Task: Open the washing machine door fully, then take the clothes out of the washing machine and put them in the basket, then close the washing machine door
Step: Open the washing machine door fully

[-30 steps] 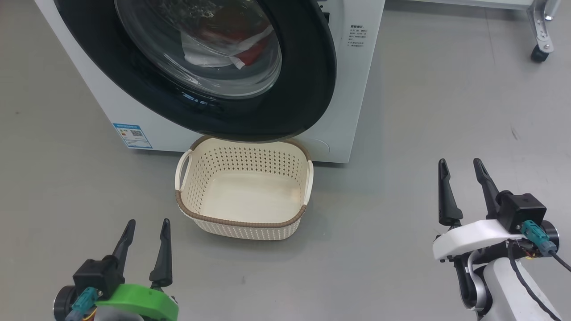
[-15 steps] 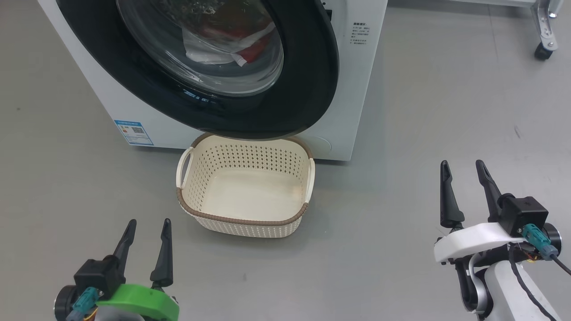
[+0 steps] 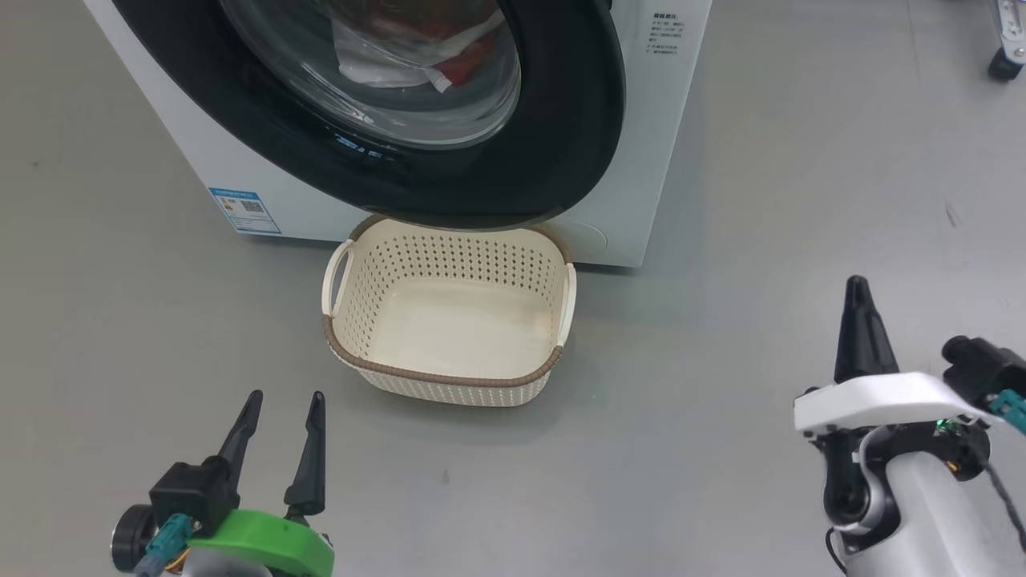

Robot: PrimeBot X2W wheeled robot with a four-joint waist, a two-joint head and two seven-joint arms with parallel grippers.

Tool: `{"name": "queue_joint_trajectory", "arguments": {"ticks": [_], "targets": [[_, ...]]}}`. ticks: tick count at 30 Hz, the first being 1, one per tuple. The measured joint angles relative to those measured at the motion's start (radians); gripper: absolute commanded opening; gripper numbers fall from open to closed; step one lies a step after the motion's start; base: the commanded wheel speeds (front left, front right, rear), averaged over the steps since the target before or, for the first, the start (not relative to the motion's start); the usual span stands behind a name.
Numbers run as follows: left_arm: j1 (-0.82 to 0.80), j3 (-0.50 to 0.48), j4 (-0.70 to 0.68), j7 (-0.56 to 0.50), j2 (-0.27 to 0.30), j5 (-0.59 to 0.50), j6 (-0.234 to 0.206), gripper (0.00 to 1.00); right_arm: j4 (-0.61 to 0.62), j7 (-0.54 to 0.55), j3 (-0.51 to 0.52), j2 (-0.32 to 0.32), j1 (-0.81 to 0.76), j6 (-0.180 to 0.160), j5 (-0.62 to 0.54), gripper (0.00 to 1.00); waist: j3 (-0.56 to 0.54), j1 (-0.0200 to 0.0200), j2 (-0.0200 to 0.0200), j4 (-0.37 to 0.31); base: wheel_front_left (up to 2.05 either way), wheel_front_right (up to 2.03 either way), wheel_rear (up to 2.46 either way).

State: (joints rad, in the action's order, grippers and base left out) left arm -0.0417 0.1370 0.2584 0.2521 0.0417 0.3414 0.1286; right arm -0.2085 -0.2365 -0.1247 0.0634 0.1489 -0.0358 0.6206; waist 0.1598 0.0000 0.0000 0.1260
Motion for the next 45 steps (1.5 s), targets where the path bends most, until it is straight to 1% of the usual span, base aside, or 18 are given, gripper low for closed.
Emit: {"name": "queue_joint_trajectory", "arguments": {"ticks": [3, 7, 10, 12, 14, 18, 19, 21, 24, 25, 26, 34, 38, 45], "targets": [[-0.001, 0.013, -0.001, 0.0, 0.002, 0.0, 0.0, 1.0, -0.001, 0.049, 0.065, -0.013, 0.029, 0.016, 0.143, 0.0, 0.01, 0.0, 0.0, 0.007, 0.0, 0.0, 0.0], [-0.019, 0.03, -0.003, 0.0, 0.004, 0.0, 0.0, 1.0, -0.009, 0.122, 0.139, -0.024, 0.085, 0.019, 0.334, 0.0, 0.026, 0.0, 0.0, 0.018, 0.0, 0.0, 0.0], [-0.025, 0.038, -0.003, 0.0, 0.005, 0.0, 0.0, 1.0, -0.014, 0.181, 0.159, -0.022, 0.148, 0.021, 0.431, 0.0, 0.037, 0.0, 0.0, 0.03, 0.0, 0.0, 0.0], [-0.026, 0.044, -0.003, 0.0, 0.006, 0.0, 0.0, 1.0, -0.02, 0.222, 0.162, -0.021, 0.192, 0.014, 0.467, 0.0, 0.045, 0.0, 0.0, 0.038, 0.0, 0.0, 0.0], [-0.029, 0.054, -0.003, 0.0, 0.006, 0.0, 0.0, 1.0, -0.029, 0.266, 0.164, -0.018, 0.234, -0.002, 0.502, 0.0, 0.053, 0.0, 0.0, 0.047, 0.0, 0.0, 0.0], [-0.048, 0.066, -0.003, 0.0, 0.006, 0.0, 0.0, 1.0, -0.039, 0.334, 0.178, -0.013, 0.318, -0.038, 0.551, 0.0, 0.072, 0.0, 0.0, 0.064, 0.0, 0.0, 0.0], [-0.053, 0.067, -0.004, 0.0, 0.006, 0.0, 0.0, 1.0, -0.039, 0.348, 0.183, -0.013, 0.341, -0.039, 0.565, 0.0, 0.078, 0.0, 0.0, 0.069, 0.0, 0.0, 0.0], [-0.061, 0.069, -0.004, 0.0, 0.006, 0.001, 0.0, 1.0, -0.039, 0.371, 0.195, -0.011, 0.391, -0.057, 0.59, 0.0, 0.089, 0.0, 0.0, 0.078, 0.0, 0.0, 0.0], [-0.067, 0.078, -0.006, 0.0, 0.006, 0.002, 0.0, 1.0, -0.045, 0.393, 0.23, -0.008, 0.468, -0.073, 0.649, 0.0, 0.109, 0.0, 0.0, 0.092, 0.0, 0.0, 0.0], [-0.072, 0.084, -0.005, 0.0, 0.006, 0.002, 0.0, 1.0, -0.053, 0.401, 0.235, -0.005, 0.49, -0.074, 0.656, 0.0, 0.116, 0.0001, 0.0, 0.097, 0.0, 0.0, 0.0], [-0.086, 0.095, -0.006, 0.0, 0.006, 0.006, 0.0, 1.0, -0.075, 0.413, 0.244, -0.003, 0.524, -0.081, 0.657, 0.0, 0.129, 0.0, 0.0, 0.108, 0.0, 0.0, 0.0], [-0.125, 0.104, -0.006, 0.0, 0.005, 0.011, 0.0, 1.0, -0.168, 0.457, 0.285, -0.002, 0.671, -0.091, 0.725, 0.0, 0.178, 0.0001, 0.0, 0.154, 0.0, 0.0, 0.0], [-0.137, 0.12, -0.004, 0.0, 0.004, 0.018, 0.0, 1.0, -0.217, 0.467, 0.304, 0.0, 0.72, -0.091, 0.733, 0.0, 0.199, 0.0001, 0.0, 0.176, 0.0, 0.0, 0.0], [-0.15, 0.127, 0.001, 0.0, 0.003, 0.025, 0.0, 1.0, -0.296, 0.482, 0.302, 0.007, 0.792, -0.091, 0.731, 0.0, 0.225, 0.0001, 0.0, 0.208, 0.0, 0.0, 0.0]]}}
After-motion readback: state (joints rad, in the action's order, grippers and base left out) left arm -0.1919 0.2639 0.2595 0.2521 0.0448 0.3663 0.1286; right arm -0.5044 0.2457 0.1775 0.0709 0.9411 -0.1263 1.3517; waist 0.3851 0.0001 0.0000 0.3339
